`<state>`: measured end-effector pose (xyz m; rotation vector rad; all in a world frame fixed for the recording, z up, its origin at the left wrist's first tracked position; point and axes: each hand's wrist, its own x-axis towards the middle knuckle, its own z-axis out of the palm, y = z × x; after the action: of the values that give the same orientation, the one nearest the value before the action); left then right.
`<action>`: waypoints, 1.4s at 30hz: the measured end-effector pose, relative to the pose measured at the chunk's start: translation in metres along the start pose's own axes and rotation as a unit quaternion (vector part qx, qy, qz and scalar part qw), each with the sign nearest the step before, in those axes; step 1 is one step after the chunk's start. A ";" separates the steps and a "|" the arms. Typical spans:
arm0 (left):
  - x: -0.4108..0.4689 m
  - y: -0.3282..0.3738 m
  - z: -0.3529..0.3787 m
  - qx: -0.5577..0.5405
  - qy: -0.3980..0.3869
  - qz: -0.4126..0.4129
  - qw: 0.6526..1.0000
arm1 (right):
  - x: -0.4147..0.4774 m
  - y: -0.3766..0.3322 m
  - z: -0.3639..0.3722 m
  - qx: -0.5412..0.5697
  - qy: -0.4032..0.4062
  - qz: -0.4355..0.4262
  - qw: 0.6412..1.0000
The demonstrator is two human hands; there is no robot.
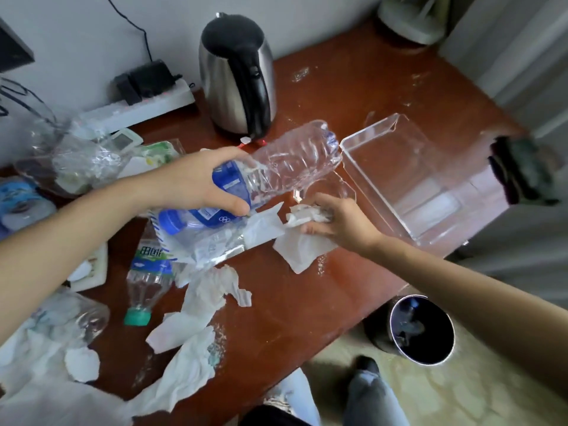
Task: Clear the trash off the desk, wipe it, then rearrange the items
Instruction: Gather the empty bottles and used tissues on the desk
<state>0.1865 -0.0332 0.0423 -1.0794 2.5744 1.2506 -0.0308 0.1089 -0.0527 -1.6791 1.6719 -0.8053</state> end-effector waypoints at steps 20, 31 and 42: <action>0.027 0.264 0.179 -0.032 0.094 -0.065 0.993 | -0.170 0.104 -0.255 -0.012 -0.059 -0.032 0.998; 0.053 0.327 0.278 -0.071 0.025 -0.071 0.995 | -0.257 0.177 -0.291 0.007 -0.094 0.041 0.995; 0.083 0.312 0.403 -0.111 0.059 -0.118 0.985 | -0.328 0.307 -0.265 0.006 -0.143 0.105 0.984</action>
<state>-0.1589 0.3394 -0.0491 -1.4923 2.3375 1.4766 -0.4320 0.4345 -0.1283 -1.4983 1.6036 -0.4490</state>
